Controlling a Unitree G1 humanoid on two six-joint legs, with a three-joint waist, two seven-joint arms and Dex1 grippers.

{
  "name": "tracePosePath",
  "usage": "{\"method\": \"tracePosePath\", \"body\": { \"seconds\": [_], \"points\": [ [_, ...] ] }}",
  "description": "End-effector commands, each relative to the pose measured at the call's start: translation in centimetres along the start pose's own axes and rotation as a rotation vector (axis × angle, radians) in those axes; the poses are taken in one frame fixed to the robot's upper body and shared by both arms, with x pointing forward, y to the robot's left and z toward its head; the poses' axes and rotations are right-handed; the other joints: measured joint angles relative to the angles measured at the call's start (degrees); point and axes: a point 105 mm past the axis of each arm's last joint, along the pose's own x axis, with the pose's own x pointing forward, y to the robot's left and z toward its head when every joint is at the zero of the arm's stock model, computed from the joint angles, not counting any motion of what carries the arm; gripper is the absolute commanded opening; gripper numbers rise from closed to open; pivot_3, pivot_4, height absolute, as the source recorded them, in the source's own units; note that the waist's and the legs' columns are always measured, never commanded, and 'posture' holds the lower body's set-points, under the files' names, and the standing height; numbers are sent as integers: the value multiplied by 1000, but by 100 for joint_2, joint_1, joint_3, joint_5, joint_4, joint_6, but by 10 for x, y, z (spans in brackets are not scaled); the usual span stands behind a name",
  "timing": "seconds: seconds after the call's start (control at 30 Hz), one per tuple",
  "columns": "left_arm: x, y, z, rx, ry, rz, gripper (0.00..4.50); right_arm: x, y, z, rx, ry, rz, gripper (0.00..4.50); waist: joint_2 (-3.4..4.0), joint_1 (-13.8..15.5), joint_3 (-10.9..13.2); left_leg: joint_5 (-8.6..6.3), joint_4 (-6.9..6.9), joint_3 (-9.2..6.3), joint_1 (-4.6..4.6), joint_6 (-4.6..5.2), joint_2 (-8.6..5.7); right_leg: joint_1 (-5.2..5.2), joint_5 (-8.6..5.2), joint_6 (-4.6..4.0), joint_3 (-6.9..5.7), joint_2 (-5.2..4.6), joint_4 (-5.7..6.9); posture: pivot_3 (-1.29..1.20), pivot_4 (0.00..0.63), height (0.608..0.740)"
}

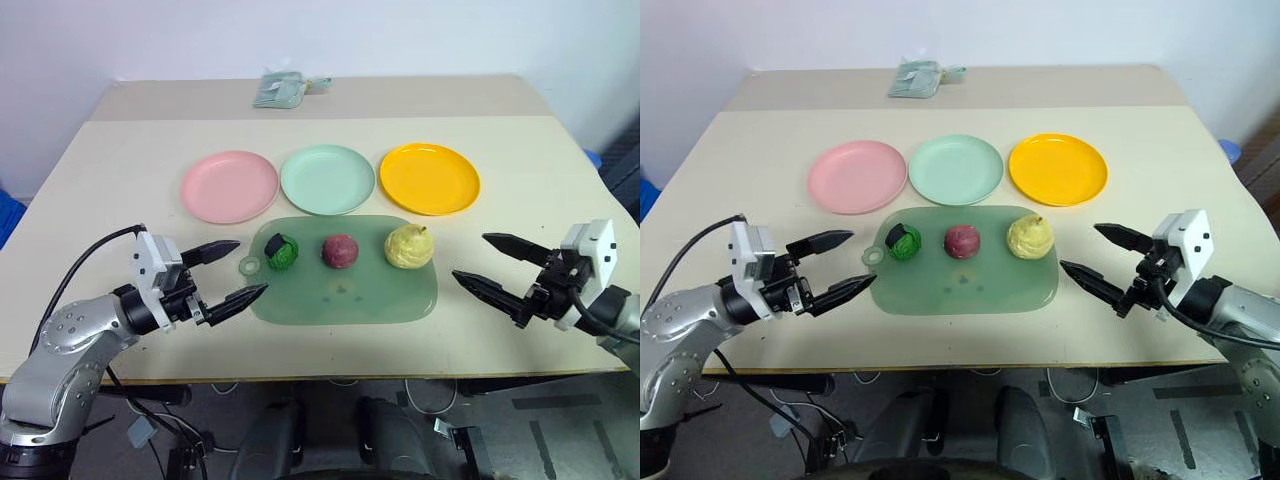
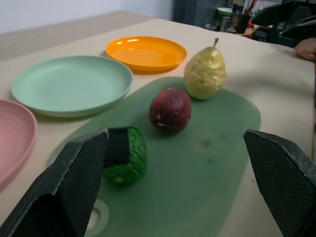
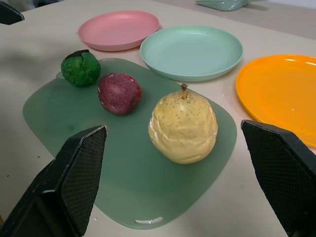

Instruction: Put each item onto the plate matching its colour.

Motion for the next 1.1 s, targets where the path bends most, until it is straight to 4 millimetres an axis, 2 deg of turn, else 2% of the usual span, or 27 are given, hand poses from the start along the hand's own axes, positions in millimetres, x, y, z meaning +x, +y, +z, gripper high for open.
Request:
{"method": "tracePosePath", "body": {
  "seconds": [0.03,0.3,0.5,0.7,0.9,1.1],
  "points": [
    [1,-5,10,40,-3,-15,4500,3,4,8,-52,-9,18,4450,0,0,1,-1,0,1,0,1,0,-1,0,0,0,0,0,0,150,740],
    [9,0,21,27,-47,56,4500,10,3,10,-68,-21,35,4450,-1,0,1,-1,10,1,-2,1,0,1,1,1,0,2,5,0,150,740],
    [10,16,21,-20,-49,141,4500,15,5,11,-81,-32,62,4450,-2,1,2,-1,27,1,-2,2,0,4,2,2,0,6,16,0,150,740],
    [14,28,3,-48,45,177,4500,28,14,16,-109,-54,163,4450,-2,-7,2,-3,58,1,-2,5,0,14,5,0,0,7,28,0,150,740],
    [30,34,-8,-72,90,174,4500,48,23,26,-145,-87,267,4450,-6,3,4,-3,65,0,-1,6,0,16,6,-1,-1,7,31,0,150,740],
    [51,33,-19,-98,127,139,4500,56,24,29,-162,-96,292,4450,-6,4,4,-7,63,1,-4,11,-2,13,8,1,0,7,29,0,150,740]
  ]
}}
